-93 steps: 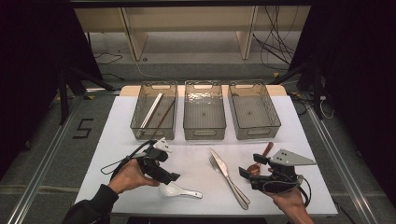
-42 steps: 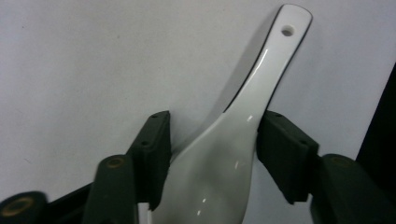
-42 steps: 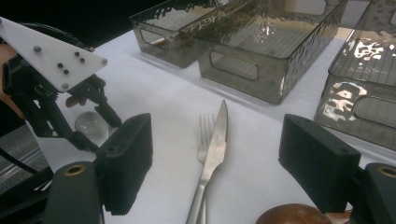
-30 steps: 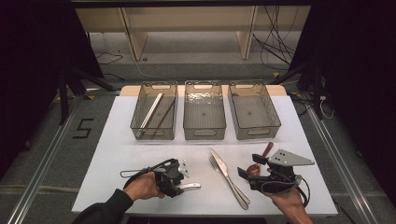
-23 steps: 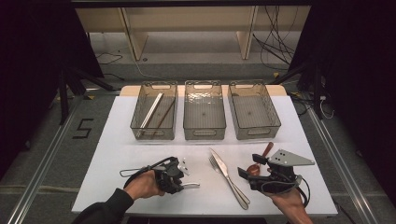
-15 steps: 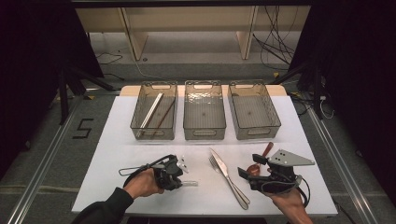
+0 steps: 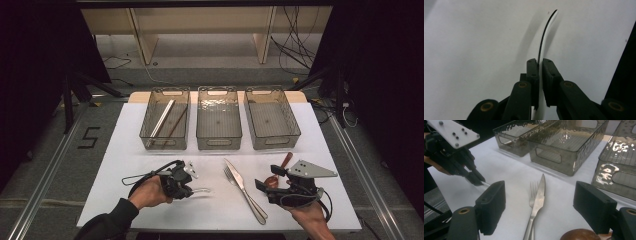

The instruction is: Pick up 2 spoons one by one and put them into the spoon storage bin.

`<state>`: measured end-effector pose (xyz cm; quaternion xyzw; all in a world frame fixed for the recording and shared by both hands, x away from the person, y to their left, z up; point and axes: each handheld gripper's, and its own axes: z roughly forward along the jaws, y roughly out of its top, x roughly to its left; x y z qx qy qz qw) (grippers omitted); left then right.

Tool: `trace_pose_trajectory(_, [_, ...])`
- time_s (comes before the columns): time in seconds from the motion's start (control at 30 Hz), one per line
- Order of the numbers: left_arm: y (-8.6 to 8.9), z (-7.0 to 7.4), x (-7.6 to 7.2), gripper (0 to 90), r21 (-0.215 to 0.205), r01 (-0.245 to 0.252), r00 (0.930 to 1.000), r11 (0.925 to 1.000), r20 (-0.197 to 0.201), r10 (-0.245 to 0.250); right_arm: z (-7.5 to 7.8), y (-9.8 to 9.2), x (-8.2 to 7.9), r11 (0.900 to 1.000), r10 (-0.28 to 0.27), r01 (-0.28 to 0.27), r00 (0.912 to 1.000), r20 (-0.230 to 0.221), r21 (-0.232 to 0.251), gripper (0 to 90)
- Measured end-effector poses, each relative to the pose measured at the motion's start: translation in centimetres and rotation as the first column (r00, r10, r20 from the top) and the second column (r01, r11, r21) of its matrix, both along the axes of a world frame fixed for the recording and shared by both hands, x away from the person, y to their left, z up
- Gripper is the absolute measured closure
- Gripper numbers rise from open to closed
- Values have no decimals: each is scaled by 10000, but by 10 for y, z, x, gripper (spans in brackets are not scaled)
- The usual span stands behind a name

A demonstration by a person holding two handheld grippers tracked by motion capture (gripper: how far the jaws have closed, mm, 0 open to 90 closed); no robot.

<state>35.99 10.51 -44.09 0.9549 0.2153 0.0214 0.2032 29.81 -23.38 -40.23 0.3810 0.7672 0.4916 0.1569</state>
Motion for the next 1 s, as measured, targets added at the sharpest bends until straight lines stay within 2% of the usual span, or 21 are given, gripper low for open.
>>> trace_pose_trajectory(0.3, [8, 15, 8, 839, -713, -380, 9993, 9967, -4, 381, 0, -1, 0, 10000, -39, 40, 10000, -44, 34, 268])
trace_pose_trajectory(0.47, [11, 24, 17, 839, -921, -643, 9978, 9937, 126, 658, 0, -1, 0, 10000, -59, 59, 10000, -37, 57, 267])
trace_pose_trajectory(0.67, [13, 40, 33, 839, -1407, -982, 9940, 9852, 333, 1039, 0, -1, 0, 10000, -54, 55, 10000, -39, 57, 267])
trace_pose_trajectory(0.8, [13, 51, 45, 839, -1580, -1185, 9906, 9803, 485, 1276, 0, -1, 0, 10000, -47, 47, 10000, -38, 66, 267])
trace_pose_trajectory(1.0, [9, 65, 63, 839, -1886, -1544, 9826, 9699, 731, 1706, 0, -1, 0, 10000, -41, 41, 10000, -41, 72, 267])
